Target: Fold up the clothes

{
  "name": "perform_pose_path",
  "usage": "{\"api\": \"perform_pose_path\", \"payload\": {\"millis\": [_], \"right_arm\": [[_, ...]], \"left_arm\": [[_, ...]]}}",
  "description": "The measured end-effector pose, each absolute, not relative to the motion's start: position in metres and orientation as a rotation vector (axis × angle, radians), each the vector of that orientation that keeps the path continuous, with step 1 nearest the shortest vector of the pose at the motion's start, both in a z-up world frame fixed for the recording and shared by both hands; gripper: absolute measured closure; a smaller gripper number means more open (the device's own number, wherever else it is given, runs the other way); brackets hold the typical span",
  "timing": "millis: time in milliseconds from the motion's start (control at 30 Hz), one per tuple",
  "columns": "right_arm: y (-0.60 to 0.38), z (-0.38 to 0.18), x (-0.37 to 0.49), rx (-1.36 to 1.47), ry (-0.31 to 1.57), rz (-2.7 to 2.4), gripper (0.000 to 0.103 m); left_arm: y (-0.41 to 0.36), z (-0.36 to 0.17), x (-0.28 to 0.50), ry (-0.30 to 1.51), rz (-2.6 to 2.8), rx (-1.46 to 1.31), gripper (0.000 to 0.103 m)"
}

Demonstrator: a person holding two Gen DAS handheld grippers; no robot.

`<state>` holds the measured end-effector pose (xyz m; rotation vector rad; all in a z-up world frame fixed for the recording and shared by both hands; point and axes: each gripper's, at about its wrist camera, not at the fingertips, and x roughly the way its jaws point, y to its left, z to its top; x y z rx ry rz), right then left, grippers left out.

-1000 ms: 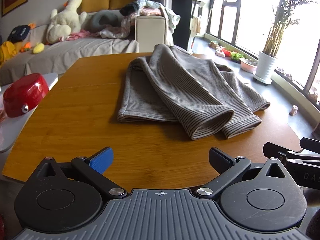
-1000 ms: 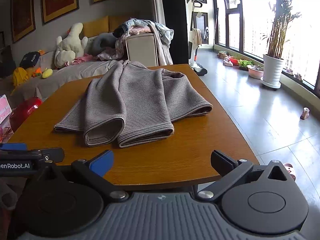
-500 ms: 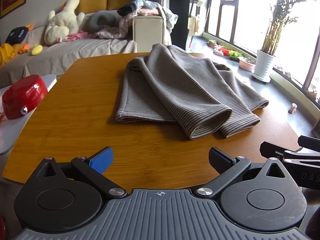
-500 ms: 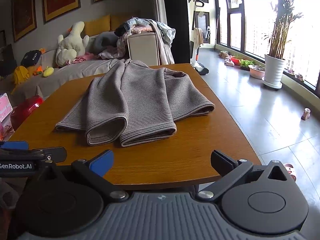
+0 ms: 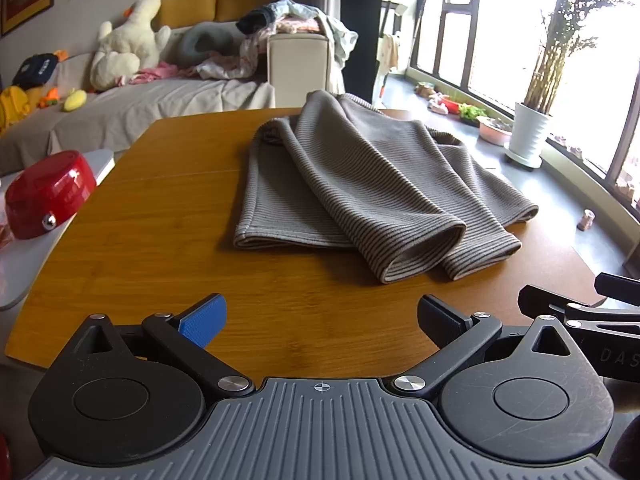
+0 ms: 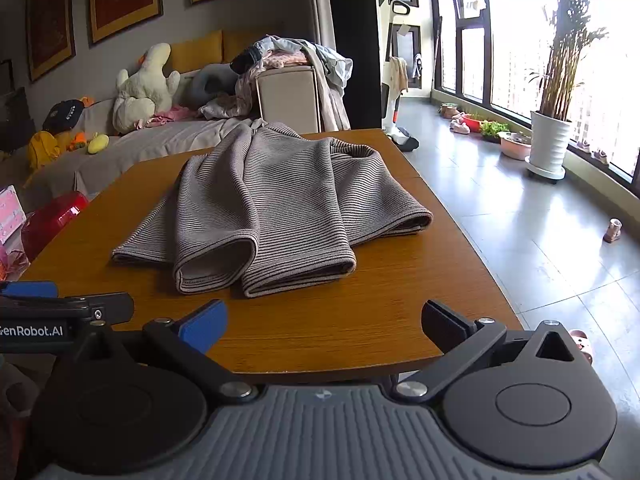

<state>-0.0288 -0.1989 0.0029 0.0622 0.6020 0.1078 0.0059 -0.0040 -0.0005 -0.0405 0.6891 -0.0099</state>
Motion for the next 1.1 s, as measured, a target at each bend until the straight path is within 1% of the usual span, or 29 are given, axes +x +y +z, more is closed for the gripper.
{"api": "perform_pose_path", "payload": {"millis": [1100], "right_arm": [[-0.1982,-0.0023,-0.0282,0.063,0.623,0.108,0.000]], "left_arm": [[-0.0011,0.0015,-0.0003,0.696,-0.020,-0.032,0.000]]}}
